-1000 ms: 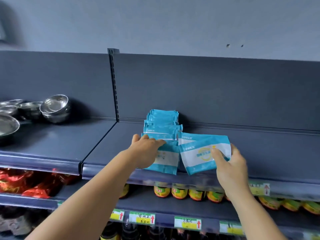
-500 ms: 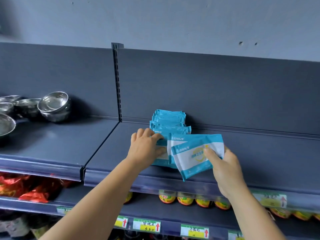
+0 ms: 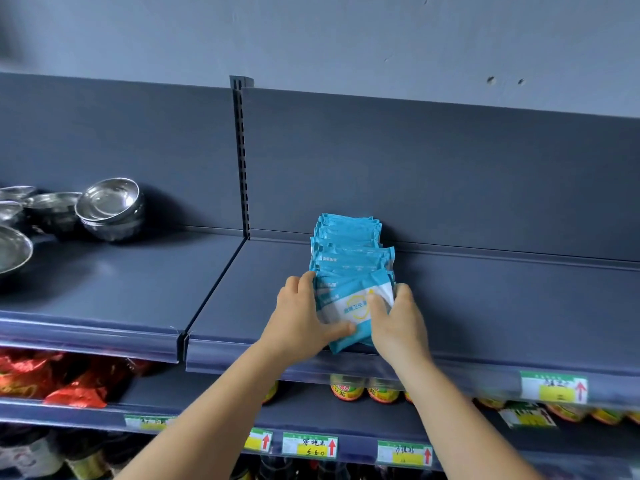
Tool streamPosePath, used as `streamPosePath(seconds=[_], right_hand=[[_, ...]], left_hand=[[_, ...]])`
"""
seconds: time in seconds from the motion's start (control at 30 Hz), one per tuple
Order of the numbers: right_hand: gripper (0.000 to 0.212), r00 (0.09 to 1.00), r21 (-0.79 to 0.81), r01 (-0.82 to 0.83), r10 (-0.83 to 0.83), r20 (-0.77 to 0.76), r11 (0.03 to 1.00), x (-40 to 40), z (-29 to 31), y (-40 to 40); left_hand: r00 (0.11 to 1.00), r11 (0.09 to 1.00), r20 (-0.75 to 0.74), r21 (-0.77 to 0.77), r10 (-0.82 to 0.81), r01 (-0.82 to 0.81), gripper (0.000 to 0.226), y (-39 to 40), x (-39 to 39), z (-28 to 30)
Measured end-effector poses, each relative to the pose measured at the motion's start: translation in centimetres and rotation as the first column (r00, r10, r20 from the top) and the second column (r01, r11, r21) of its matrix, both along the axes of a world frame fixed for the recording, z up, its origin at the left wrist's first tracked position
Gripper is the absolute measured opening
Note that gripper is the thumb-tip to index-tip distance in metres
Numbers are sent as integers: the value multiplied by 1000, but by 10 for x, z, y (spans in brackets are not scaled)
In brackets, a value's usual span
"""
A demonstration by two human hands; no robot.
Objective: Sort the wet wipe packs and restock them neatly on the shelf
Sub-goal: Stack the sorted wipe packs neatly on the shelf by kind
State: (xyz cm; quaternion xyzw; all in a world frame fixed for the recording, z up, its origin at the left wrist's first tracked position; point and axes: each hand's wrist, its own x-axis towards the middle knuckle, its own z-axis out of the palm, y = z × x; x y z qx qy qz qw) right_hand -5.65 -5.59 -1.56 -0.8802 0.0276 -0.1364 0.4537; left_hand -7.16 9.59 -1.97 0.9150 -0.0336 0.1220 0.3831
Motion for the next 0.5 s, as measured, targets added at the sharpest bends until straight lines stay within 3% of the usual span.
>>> streamPosePath(seconds=[0.1,0.2,0.33,0.43,0.5], right_hand=[[38,997,-167,-13,0,-80,986,0,2,-7],[61,985,-203,-76,41,-169,976,-4,9,-19],[78,975,-245,-85,31,-219,966,-8,11,-26],[65,957,-224,-139,73,-279,965,-4,11,-27],[56,956,-236,-153,83,-281,960,0,12,-26]], left_hand=[[1000,999,-19,28,17,-16,89,6,5,5],[1000,996,-18,91,-25,26,81,13,9,10],[999,995,-22,92,-38,40,84,16,9,9],[983,995,-163,34,-82,89,82,19,9,4],[981,995,-169,21,-92,97,74,18,10,1]])
